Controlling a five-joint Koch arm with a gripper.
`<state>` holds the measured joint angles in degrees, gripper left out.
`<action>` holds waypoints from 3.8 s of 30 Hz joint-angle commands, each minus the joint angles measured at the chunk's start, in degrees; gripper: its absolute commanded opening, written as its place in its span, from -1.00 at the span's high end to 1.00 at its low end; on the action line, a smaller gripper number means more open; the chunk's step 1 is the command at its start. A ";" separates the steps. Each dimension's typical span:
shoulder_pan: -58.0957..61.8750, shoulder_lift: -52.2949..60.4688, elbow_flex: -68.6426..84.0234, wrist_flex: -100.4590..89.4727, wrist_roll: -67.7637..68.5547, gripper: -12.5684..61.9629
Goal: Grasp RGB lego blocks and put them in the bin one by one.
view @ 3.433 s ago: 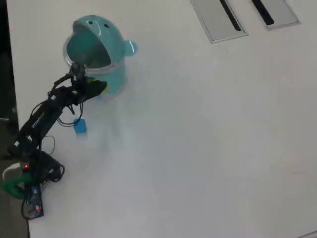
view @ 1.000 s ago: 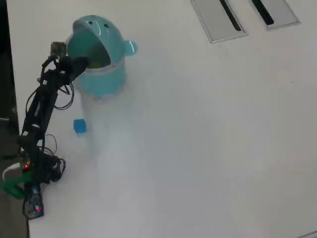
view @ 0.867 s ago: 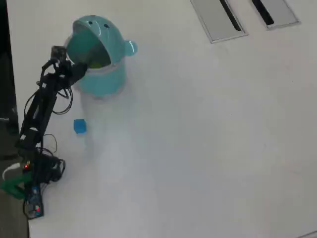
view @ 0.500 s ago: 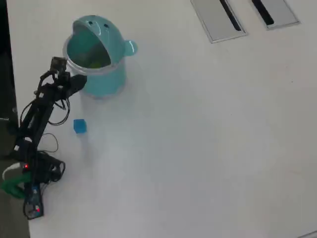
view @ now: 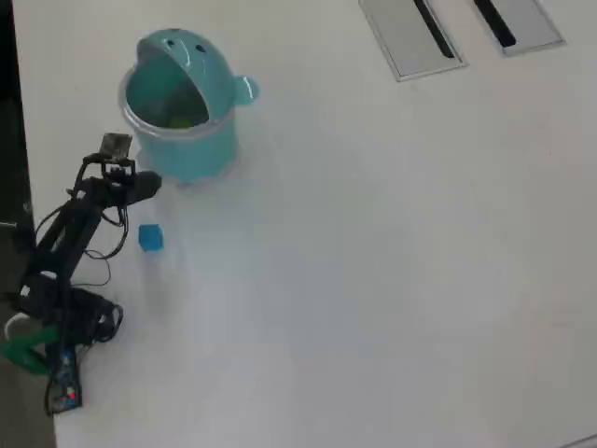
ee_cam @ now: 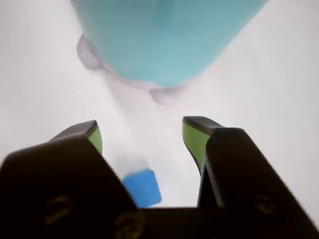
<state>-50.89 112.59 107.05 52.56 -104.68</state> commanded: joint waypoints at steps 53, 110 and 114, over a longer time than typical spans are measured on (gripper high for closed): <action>4.66 -5.80 26.63 -16.96 -2.20 0.06; -7.65 -16.08 -40.43 -18.72 10.55 0.39; -5.98 -20.83 -44.74 -22.32 10.28 0.39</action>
<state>-56.69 90.44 68.20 35.42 -94.04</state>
